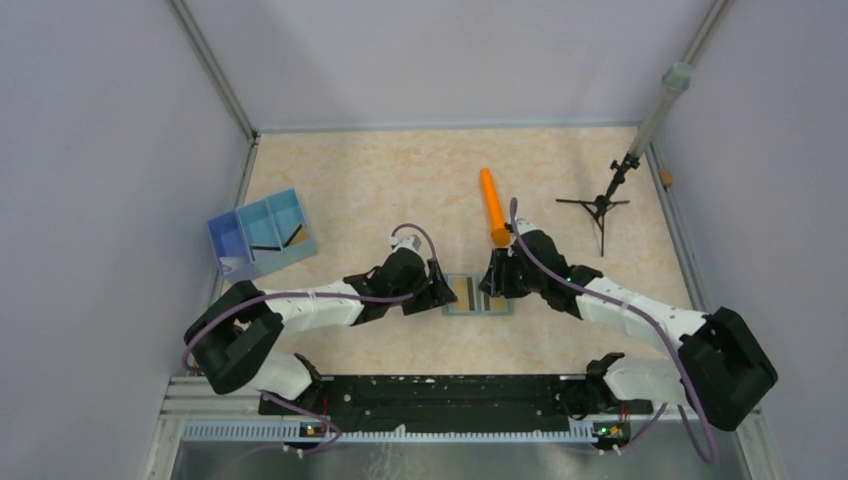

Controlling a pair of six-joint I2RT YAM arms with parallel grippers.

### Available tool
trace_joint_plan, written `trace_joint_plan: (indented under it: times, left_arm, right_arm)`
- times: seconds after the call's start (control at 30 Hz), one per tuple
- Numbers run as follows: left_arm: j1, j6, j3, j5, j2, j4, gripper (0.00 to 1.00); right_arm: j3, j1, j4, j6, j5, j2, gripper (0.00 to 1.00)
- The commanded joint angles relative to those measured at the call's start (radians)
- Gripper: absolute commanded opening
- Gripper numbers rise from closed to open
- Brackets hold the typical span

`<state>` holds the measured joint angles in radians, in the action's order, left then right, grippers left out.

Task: Put the credit cards into the card holder
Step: Insert the credit card into the card holder, then adjust the credit card in the card holder.

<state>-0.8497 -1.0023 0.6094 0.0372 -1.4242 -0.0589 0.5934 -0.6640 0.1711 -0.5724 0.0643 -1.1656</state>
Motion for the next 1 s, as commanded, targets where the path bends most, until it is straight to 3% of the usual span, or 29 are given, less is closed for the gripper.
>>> trace_joint_plan:
  times: [0.0,0.17,0.47,0.73,0.97]
  left_arm:
    - [0.016,-0.038,-0.023,0.000,0.010,-0.029,0.70]
    - [0.029,-0.058,-0.046,0.045,-0.019,-0.118,0.61]
    - [0.042,-0.081,-0.082,0.118,-0.097,-0.284,0.51]
    - [0.047,-0.082,-0.091,0.075,-0.108,-0.264,0.25]
    - [0.047,-0.084,-0.082,0.090,-0.149,-0.299,0.22]
  right_arm:
    - [-0.019,-0.027,-0.159,-0.049,0.070,-0.063,0.41]
    - [-0.036,-0.029,-0.243,-0.069,0.117,-0.144,0.32]
    - [-0.054,-0.029,-0.288,-0.092,0.116,-0.240,0.30]
    - [-0.064,-0.029,-0.252,-0.115,0.051,-0.278,0.23]
    - [-0.071,-0.029,-0.252,-0.123,0.036,-0.302,0.22]
